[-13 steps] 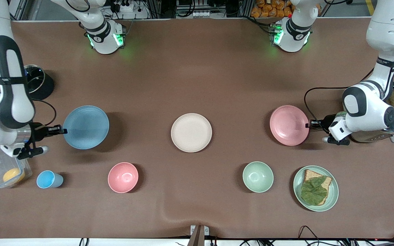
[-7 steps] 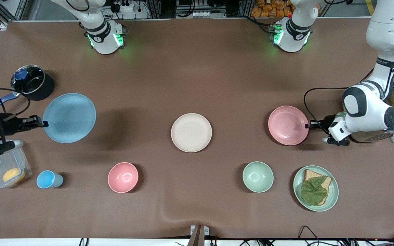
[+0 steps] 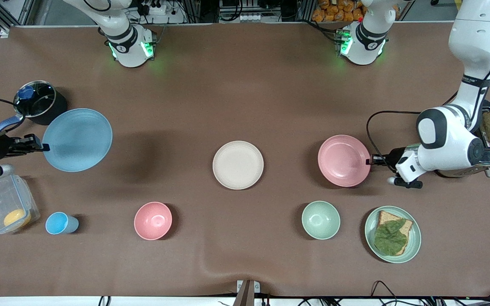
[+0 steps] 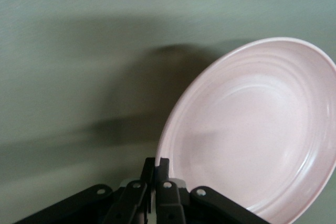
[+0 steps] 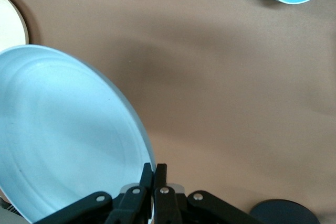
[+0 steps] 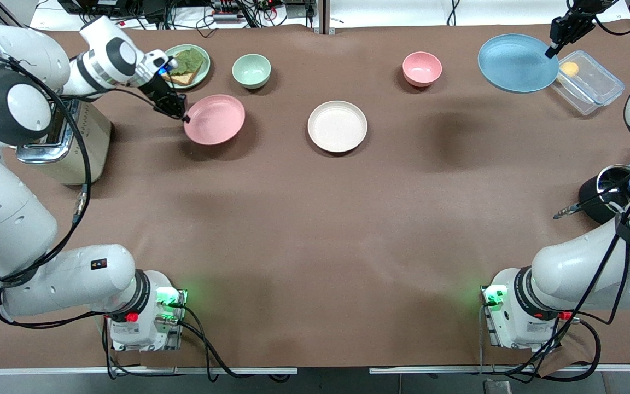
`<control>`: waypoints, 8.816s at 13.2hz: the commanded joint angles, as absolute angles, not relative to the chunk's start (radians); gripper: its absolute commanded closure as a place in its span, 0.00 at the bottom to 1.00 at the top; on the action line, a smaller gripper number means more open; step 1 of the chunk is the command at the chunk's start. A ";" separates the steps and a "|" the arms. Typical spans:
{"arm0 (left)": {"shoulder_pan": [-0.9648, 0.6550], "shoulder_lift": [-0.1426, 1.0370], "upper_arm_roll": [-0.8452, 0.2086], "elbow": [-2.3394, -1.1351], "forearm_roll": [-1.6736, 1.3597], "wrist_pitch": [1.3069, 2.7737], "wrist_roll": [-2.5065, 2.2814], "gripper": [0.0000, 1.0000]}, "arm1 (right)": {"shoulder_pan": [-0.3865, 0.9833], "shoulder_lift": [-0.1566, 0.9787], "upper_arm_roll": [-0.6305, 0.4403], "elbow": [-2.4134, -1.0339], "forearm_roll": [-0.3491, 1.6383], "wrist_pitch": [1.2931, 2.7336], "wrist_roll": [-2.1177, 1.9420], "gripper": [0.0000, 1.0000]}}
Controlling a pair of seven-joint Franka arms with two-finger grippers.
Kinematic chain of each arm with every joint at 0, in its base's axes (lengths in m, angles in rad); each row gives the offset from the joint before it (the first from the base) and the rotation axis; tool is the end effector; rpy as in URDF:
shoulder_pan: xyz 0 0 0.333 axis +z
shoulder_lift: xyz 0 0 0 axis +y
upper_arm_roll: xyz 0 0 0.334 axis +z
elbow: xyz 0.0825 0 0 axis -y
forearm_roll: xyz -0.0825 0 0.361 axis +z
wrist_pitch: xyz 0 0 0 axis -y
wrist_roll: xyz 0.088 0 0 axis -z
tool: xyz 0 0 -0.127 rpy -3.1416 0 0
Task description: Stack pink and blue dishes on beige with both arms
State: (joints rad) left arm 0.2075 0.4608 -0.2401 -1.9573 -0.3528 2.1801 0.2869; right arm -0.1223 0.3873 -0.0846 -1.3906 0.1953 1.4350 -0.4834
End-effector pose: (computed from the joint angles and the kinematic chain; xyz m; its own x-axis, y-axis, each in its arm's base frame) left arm 0.5821 -0.0327 0.2467 0.9813 -0.1019 -0.1635 -0.0302 -0.9195 0.3919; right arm 0.6072 -0.0917 0.4708 0.9302 0.2929 -0.2213 0.2223 -0.9292 -0.2952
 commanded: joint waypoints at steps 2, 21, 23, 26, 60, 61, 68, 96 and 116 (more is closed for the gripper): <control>0.212 0.416 -0.325 -1.945 -0.380 2.157 0.178 1.00 | -0.144 0.377 -0.069 -1.394 0.186 1.425 -0.491 1.00; -0.162 0.506 -0.400 -1.853 -0.377 2.379 -0.382 1.00 | -0.146 0.379 -0.069 -1.394 0.186 1.424 -0.494 1.00; -0.202 0.547 -0.400 -1.852 -0.376 2.449 -0.417 1.00 | -0.146 0.380 -0.069 -1.394 0.186 1.424 -0.495 1.00; -0.239 0.595 -0.397 -1.844 -0.376 2.513 -0.440 1.00 | -0.147 0.380 -0.069 -1.394 0.186 1.424 -0.495 1.00; -0.411 0.650 -0.273 -1.801 -0.333 2.574 -0.541 1.00 | -0.166 0.385 -0.069 -1.404 0.187 1.425 -0.509 1.00; -0.411 0.650 -0.273 -1.801 -0.333 2.574 -0.541 1.00 | -0.166 0.385 -0.069 -1.404 0.187 1.425 -0.509 1.00; -0.425 0.672 -0.268 -1.773 -0.333 2.574 -0.571 1.00 | -0.166 0.385 -0.069 -1.404 0.186 1.425 -0.518 1.00; -0.181 0.502 -0.152 -1.700 0.002 2.126 -0.439 0.00 | 0.179 0.480 -0.061 -1.555 0.259 1.779 -0.154 1.00; -0.028 0.146 -0.137 -1.577 0.063 1.623 -0.215 0.00 | 0.546 0.696 -0.061 -1.545 0.400 2.098 0.072 1.00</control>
